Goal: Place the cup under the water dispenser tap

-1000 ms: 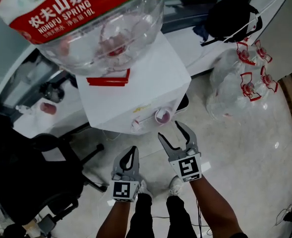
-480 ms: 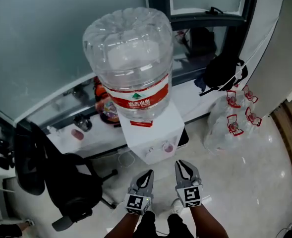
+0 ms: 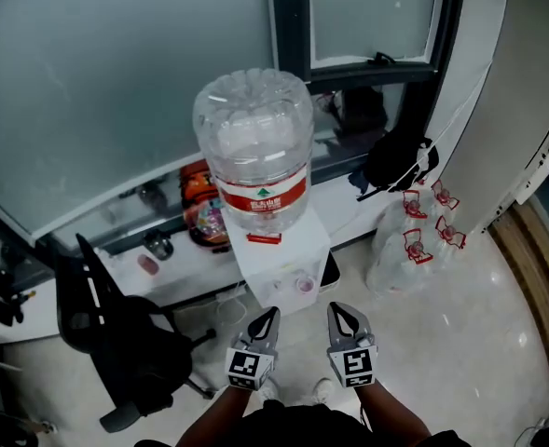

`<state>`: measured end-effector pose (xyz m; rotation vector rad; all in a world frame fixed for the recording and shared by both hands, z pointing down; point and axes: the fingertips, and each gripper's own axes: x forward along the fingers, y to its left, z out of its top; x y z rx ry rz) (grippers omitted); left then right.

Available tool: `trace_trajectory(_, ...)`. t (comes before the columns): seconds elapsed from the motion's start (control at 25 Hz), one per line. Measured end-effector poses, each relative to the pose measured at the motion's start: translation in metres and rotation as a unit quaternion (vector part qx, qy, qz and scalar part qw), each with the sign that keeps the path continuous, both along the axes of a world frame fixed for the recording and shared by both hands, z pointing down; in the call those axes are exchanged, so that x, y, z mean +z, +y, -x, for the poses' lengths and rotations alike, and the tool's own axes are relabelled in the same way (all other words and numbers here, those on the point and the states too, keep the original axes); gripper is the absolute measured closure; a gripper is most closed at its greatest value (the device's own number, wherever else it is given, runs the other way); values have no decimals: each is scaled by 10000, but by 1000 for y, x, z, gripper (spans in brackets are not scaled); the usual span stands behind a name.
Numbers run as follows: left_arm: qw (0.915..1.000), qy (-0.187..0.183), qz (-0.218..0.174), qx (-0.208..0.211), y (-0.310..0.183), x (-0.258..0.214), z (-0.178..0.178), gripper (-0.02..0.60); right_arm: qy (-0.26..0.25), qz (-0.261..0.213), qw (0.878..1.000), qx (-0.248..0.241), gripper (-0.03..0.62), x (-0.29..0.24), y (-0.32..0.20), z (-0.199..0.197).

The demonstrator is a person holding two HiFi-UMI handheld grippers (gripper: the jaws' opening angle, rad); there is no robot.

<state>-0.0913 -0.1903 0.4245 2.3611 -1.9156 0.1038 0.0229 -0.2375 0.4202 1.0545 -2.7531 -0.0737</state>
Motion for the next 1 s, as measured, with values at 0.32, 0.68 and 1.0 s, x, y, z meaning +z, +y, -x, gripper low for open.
trace_trajectory(0.32,9998,-119,-114,148,2,-13,-4,566,52,-212,9995,238,592,-21,-7,-10)
trace_trajectory(0.68,9997,-142,-45,210,-7,-21,-5,566,48,-429,9989,168,592,-32,-9,3)
trace_trajectory(1.0,9992,-216,-285,179,-4,-27,5,566,146,-440,9988,127,592,-31,-8,8)
